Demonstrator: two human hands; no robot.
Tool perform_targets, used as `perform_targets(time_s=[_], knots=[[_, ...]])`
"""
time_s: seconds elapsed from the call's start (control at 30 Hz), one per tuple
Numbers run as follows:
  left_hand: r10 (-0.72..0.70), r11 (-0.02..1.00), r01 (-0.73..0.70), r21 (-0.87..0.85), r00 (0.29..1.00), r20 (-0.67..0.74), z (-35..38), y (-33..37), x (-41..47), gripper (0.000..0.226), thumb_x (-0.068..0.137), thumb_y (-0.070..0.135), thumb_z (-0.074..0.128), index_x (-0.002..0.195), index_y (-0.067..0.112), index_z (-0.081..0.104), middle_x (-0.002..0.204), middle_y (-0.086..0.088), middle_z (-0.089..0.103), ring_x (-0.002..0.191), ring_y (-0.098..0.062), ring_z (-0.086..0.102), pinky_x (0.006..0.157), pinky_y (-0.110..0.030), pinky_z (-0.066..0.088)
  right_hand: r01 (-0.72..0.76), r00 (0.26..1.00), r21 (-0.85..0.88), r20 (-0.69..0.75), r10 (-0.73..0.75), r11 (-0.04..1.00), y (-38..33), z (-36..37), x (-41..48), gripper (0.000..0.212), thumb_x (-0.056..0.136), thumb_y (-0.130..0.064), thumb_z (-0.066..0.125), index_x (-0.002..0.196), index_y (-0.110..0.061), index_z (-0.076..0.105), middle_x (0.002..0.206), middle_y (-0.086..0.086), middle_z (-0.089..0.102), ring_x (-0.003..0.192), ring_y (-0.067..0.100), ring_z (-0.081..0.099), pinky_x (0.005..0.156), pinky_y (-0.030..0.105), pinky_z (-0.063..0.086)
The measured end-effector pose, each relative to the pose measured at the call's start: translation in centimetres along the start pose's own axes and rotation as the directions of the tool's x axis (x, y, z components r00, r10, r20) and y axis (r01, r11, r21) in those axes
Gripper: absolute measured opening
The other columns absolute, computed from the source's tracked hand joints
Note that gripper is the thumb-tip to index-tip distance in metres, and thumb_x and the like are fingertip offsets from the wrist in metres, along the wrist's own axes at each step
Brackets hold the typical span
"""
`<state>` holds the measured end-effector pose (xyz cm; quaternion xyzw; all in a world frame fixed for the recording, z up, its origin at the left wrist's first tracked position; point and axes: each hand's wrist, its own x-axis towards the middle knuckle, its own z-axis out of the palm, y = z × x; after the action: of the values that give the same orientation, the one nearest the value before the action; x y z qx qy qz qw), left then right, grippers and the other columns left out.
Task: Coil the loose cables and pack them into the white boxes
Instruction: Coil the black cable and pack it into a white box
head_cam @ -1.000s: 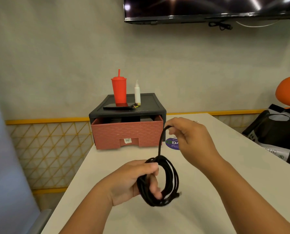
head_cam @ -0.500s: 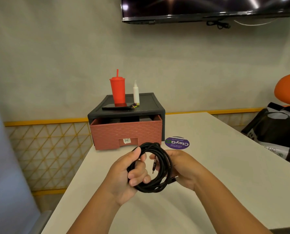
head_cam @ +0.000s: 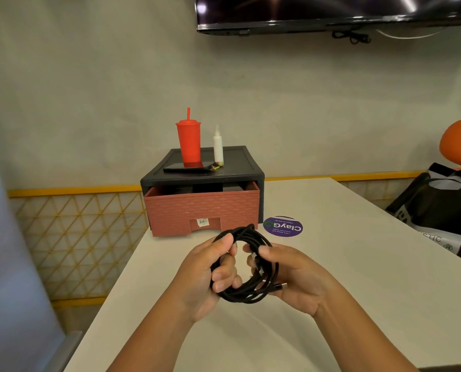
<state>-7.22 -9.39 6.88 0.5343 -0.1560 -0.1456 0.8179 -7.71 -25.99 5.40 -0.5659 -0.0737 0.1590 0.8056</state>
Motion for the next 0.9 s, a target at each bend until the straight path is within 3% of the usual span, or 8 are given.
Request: perform_targets(time_s=[0.23,0.37,0.43,0.5,0.57,0.63,0.77,0.9], knots=[[-0.033,0.997,0.044,0.062,0.985,-0.168,-0.3,-2.2,1.5,0.022,0.086,0.025,0.055,0.082,0.004,0.055,0.042,0.002,0.035,0.037,-0.012,0.036,0.053,-0.028,0.043,-0.035,0.984,-0.023,-0.174,0.031,0.999,0.2,-0.6,-0.3,0.005,0.083,-0.01,0.056,0.085,-0.01,0.061,0.067,0.001,0.058,0.053,0.01,0.051,0.05,0.02,0.042],[-0.084,0.973,0.134,0.187,0.963,-0.257,-0.5,-5.5,4.3,0.007,0.093,0.018,0.055,0.092,0.011,0.055,0.049,0.003,0.053,0.05,-0.015,0.056,0.065,-0.033,0.043,-0.084,0.907,0.078,-0.408,0.109,0.993,1.5,-3.3,0.5,0.01,0.09,-0.013,0.053,0.086,-0.008,0.06,0.069,0.005,0.058,0.058,0.015,0.052,0.055,0.025,0.044],[-0.099,0.934,0.185,0.306,0.956,-0.276,-0.3,-7.6,6.0,0.013,0.093,0.016,0.054,0.105,0.021,0.052,0.06,0.003,0.06,0.064,-0.017,0.06,0.072,-0.034,0.045,-0.112,0.837,0.097,-0.528,0.147,0.989,2.0,-5.2,1.0,0.014,0.091,-0.013,0.053,0.085,-0.004,0.062,0.069,0.007,0.057,0.062,0.017,0.052,0.059,0.028,0.043],[-0.05,0.818,0.183,0.545,0.967,-0.251,0.1,-9.9,7.8,0.03,0.093,0.017,0.051,0.119,0.031,0.043,0.088,0.002,0.061,0.082,-0.015,0.059,0.077,-0.028,0.047,-0.141,0.752,0.08,-0.639,0.159,0.987,2.4,-7.0,1.4,0.016,0.091,-0.012,0.054,0.086,-0.001,0.063,0.072,0.009,0.058,0.065,0.02,0.053,0.06,0.029,0.043],[0.037,0.646,0.074,0.76,0.991,-0.128,1.0,-11.8,9.1,0.046,0.093,0.016,0.05,0.134,0.031,0.036,0.118,-0.001,0.053,0.106,-0.016,0.054,0.088,-0.023,0.044,-0.182,0.692,0.014,-0.708,0.139,0.983,2.5,-8.8,1.8,0.014,0.092,-0.011,0.054,0.089,0.0,0.062,0.074,0.01,0.058,0.066,0.021,0.052,0.059,0.029,0.041],[0.079,0.493,-0.061,0.868,0.997,0.025,2.1,-13.0,10.1,0.054,0.093,0.022,0.052,0.143,0.025,0.03,0.138,0.0,0.038,0.128,-0.015,0.038,0.1,-0.016,0.029,-0.224,0.664,-0.066,-0.741,0.102,0.972,2.3,-10.5,2.5,0.014,0.092,-0.012,0.054,0.087,-0.001,0.061,0.073,0.01,0.058,0.065,0.022,0.052,0.06,0.03,0.042],[-0.004,0.298,-0.148,0.943,0.988,0.156,4.0,-14.4,12.3,0.08,0.087,0.048,0.056,0.15,0.025,0.013,0.156,0.008,0.006,0.143,-0.008,0.004,0.113,-0.025,0.014,-0.358,0.663,-0.281,-0.748,0.031,0.89,1.4,-13.9,4.2,0.019,0.092,-0.015,0.054,0.082,-0.001,0.062,0.073,0.011,0.061,0.065,0.024,0.054,0.062,0.03,0.041],[-0.047,0.246,-0.125,0.961,0.989,0.141,4.6,-15.1,14.7,0.09,0.083,0.056,0.056,0.15,0.022,0.007,0.158,0.01,0.001,0.144,-0.006,0.005,0.115,-0.026,0.013,-0.462,0.69,-0.45,-0.724,-0.009,0.764,0.8,-16.6,6.0,0.014,0.09,-0.016,0.055,0.082,-0.004,0.059,0.072,0.007,0.057,0.064,0.019,0.05,0.057,0.026,0.036]])
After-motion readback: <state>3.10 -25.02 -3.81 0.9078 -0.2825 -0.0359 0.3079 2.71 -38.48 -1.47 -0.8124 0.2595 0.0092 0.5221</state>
